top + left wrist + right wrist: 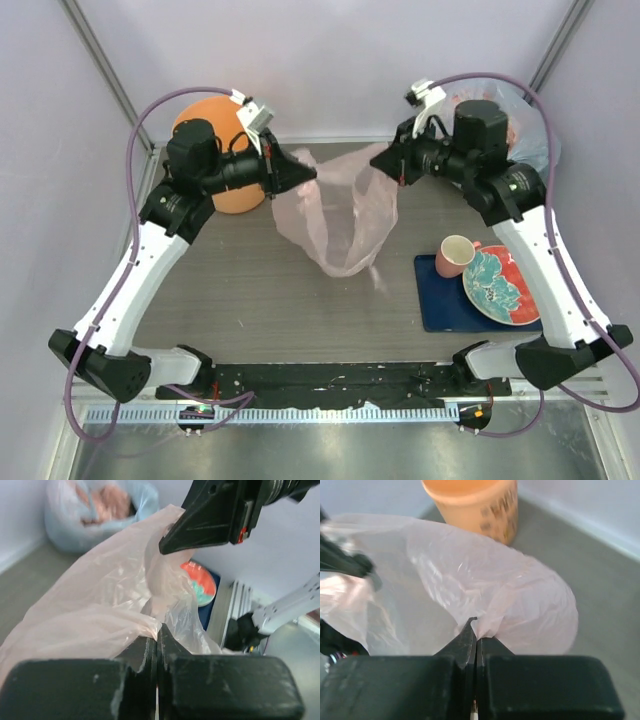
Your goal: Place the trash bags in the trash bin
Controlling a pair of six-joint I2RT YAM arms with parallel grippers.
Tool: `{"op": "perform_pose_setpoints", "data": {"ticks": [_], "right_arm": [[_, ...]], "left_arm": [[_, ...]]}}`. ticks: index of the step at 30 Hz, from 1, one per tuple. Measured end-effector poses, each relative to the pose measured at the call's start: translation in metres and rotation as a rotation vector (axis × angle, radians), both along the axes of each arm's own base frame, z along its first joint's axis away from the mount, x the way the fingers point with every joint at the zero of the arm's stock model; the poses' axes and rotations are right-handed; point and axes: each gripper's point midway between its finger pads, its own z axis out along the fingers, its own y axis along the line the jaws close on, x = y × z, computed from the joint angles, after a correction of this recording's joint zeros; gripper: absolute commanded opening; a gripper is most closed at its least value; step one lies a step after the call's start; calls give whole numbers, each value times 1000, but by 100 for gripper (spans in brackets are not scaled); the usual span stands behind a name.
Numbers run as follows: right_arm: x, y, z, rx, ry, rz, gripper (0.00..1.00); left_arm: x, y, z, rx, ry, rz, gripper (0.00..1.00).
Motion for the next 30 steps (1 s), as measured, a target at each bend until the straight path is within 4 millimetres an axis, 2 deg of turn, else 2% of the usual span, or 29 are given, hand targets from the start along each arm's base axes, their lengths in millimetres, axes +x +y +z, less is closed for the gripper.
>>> {"op": "perform_pose_setpoints", "data": {"ticks": [1, 2, 4, 9, 11, 16, 20, 23, 24, 30], "right_arm": [[-1, 6, 29, 67, -58, 16, 1], [-3, 8, 43, 103, -81, 25, 1], [-11, 15, 58, 172, -87, 61, 1], [-15, 31, 51, 243, 18, 115, 1], [-15, 38, 48, 273, 65, 136, 4], [-21, 53, 46, 366, 160, 202, 21], [-23, 62, 34, 419, 231, 236, 38], [-24, 66, 26, 447, 279, 252, 47], [-24, 68, 26, 456, 286, 258, 52], [-29, 76, 41, 508, 268, 314, 63]], "left_arm": [[3, -5, 22, -54, -35, -9, 0], [4, -8, 34, -94, -44, -19, 0], [7, -15, 36, -143, -9, -36, 0], [19, -28, 4, -206, 184, -31, 0], [21, -27, -1, -227, 227, -21, 0], [21, -27, 11, -312, 273, -20, 0], [21, -27, 23, -393, 317, -26, 0], [23, -26, 25, -444, 377, -20, 0], [25, -25, 25, -462, 397, -13, 0], [34, -22, 27, -535, 482, 11, 0]]}}
